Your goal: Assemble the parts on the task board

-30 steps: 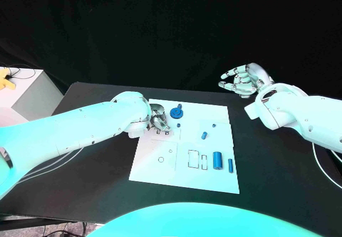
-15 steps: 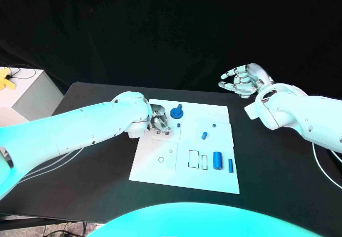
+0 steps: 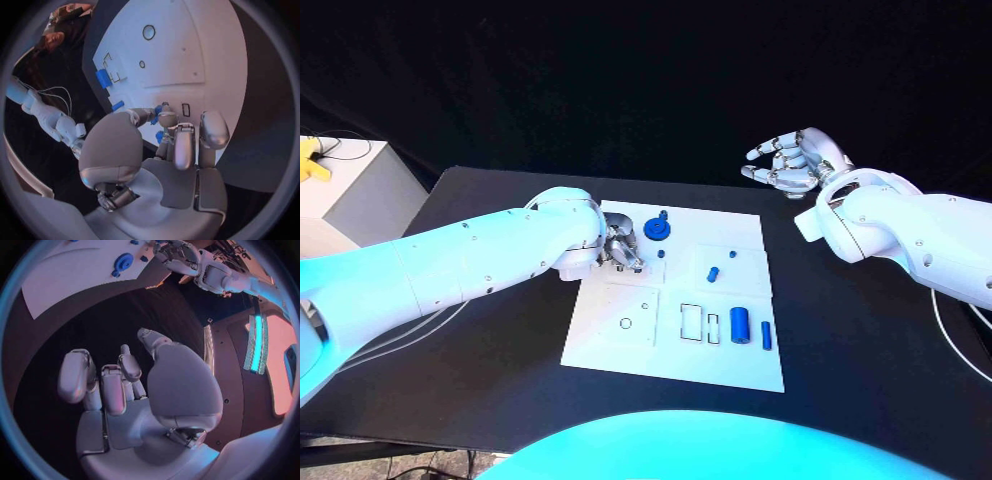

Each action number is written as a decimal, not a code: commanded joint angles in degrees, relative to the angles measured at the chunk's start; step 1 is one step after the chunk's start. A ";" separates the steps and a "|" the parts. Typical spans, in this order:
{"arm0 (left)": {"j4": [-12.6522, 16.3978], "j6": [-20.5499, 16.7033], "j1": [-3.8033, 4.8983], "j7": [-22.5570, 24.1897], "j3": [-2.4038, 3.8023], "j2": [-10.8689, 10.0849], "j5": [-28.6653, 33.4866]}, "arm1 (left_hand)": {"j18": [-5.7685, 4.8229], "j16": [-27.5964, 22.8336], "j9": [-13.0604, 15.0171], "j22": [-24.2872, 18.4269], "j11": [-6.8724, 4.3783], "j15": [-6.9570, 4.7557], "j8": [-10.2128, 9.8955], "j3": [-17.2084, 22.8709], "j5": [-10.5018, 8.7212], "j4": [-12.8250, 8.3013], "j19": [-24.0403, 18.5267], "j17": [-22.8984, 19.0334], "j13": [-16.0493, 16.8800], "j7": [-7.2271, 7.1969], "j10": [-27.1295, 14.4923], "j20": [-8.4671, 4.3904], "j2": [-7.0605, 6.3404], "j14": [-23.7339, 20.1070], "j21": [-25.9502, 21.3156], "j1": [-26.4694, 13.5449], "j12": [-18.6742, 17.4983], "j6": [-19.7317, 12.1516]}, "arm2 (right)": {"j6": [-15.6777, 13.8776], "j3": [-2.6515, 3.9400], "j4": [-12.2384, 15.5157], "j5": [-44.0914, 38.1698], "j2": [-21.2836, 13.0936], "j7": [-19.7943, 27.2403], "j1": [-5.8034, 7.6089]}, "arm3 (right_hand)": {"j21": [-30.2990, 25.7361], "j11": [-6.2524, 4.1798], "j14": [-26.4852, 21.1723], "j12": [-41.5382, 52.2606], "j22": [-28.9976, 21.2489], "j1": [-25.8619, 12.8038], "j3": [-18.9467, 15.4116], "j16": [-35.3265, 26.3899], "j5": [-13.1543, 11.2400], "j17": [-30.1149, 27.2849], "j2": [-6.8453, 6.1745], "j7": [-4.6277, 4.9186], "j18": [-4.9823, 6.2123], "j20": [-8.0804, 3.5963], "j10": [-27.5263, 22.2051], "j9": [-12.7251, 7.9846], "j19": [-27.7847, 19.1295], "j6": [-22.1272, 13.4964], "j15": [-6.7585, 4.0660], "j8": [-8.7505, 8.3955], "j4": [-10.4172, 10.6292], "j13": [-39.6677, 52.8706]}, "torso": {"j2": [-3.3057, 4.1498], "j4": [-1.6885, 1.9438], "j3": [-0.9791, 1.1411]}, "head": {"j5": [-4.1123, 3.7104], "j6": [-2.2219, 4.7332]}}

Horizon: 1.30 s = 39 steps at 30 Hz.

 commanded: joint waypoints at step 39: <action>-0.67 1.68 -0.44 0.61 0.00 0.54 -0.97 | -1.08 0.27 0.13 0.05 0.00 -0.52 0.14 12.92 0.07 -12.45 0.29 7.18 -0.07 -0.23 0.51 -0.10 0.46 3.94 0.28 -0.13 0.03 0.22 | 0.99 0.03 0.13 -0.11 0.11 0.10 -0.01 | 0.01 0.01 2.52 -0.13 4.13 -0.17 -0.13 -0.10 0.13 4.94 0.42 0.00 0.73 0.05 -0.20 0.06 -0.25 -0.28 0.47 0.41 0.09 0.07 | -0.01 0.01 0.01 | 0.08 0.00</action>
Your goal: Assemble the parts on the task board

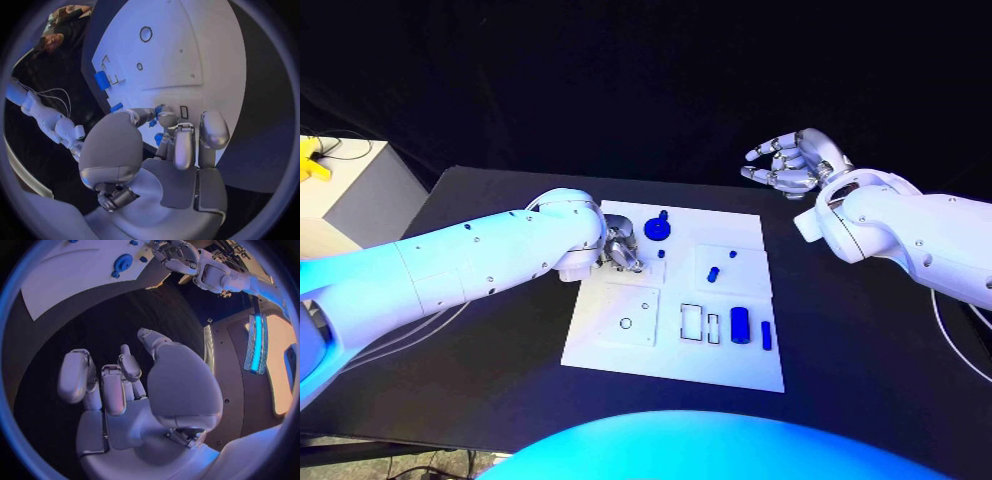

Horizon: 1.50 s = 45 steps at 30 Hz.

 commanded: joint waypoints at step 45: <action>-0.64 -0.99 -0.45 -0.76 -0.12 0.84 -0.13 | -1.08 0.20 1.13 -0.27 -0.33 -0.81 -2.72 -4.51 -1.16 -3.41 0.34 7.24 1.18 -0.87 0.78 -0.39 -2.62 3.93 -0.38 -7.77 -0.10 2.65 | 0.94 0.03 0.39 -0.08 -0.10 0.17 -0.05 | -0.59 0.02 2.42 -0.45 3.91 -0.29 -0.33 -0.31 0.09 4.66 0.44 0.02 0.83 0.07 -0.45 0.14 -0.39 -0.53 0.48 0.39 0.29 -0.20 | -0.04 -0.03 0.02 | -0.35 0.00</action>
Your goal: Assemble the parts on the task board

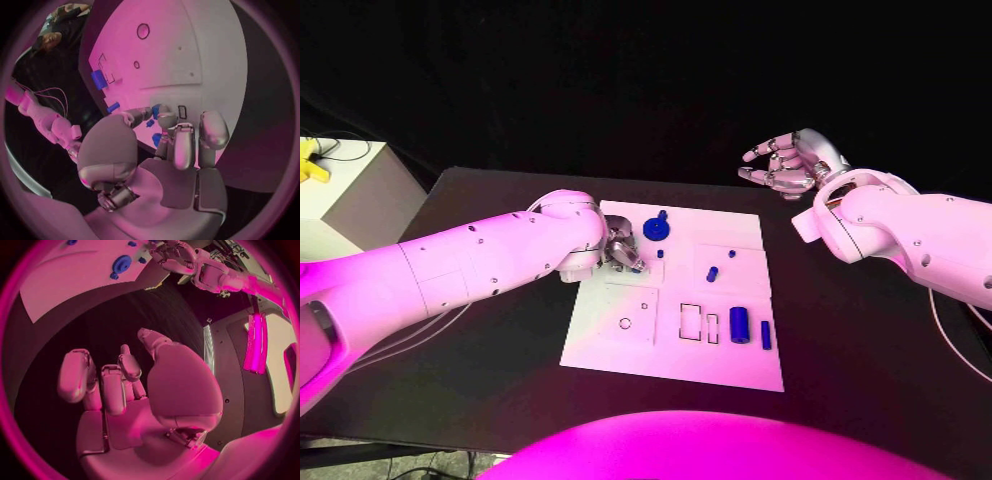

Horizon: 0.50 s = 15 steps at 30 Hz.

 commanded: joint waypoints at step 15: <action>1.87 -0.81 -0.23 0.35 0.51 -1.36 -0.11 | -1.05 0.17 0.73 -0.15 -0.08 -0.29 -0.86 -8.73 -0.39 4.80 0.13 7.25 0.16 0.59 -0.44 -0.12 -0.78 3.91 -0.59 -0.02 -0.21 0.27 | 0.62 0.03 0.07 -0.13 -0.14 0.22 -0.04 | -0.65 0.05 2.35 -0.48 3.77 -0.32 -0.27 -0.44 0.08 4.46 0.36 0.06 0.88 0.08 -0.69 0.05 -0.47 -0.75 0.50 0.36 0.17 -0.27 | -0.09 0.08 -0.10 | -0.17 0.00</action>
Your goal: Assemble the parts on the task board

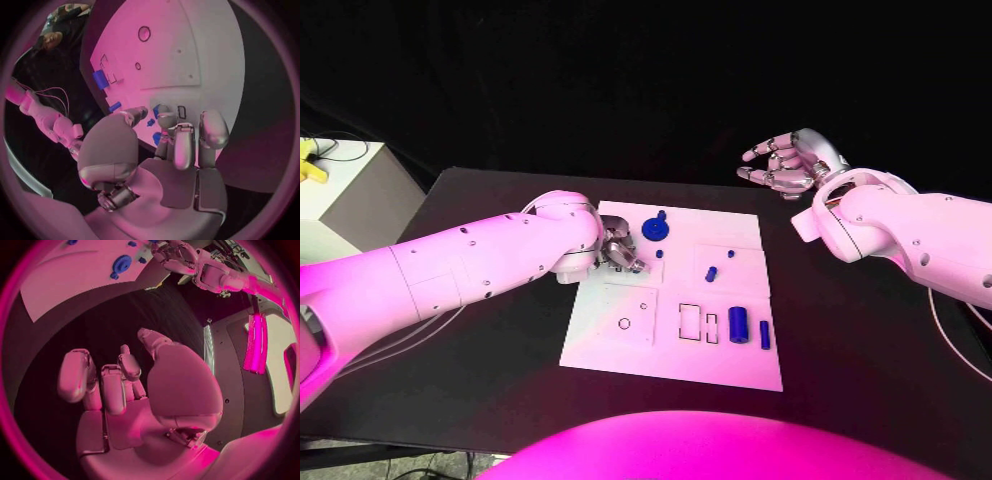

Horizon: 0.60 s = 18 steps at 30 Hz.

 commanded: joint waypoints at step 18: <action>3.30 3.08 -0.05 -0.11 5.80 -2.32 3.22 | -0.77 -0.17 0.22 -1.39 0.05 -0.20 -0.49 -2.06 -0.33 0.16 -0.71 6.69 -1.12 0.57 -1.31 -0.06 -0.17 3.72 -1.04 0.59 -0.90 -0.44 | -0.31 0.03 0.12 -0.09 -0.18 0.75 -0.08 | -0.22 0.03 2.35 -0.13 3.86 -0.34 -0.33 -0.19 0.10 4.50 0.35 0.08 0.83 0.09 -0.31 0.05 -0.41 -0.54 0.52 0.35 0.23 -0.01 | 0.03 -0.04 0.03 | 0.02 0.00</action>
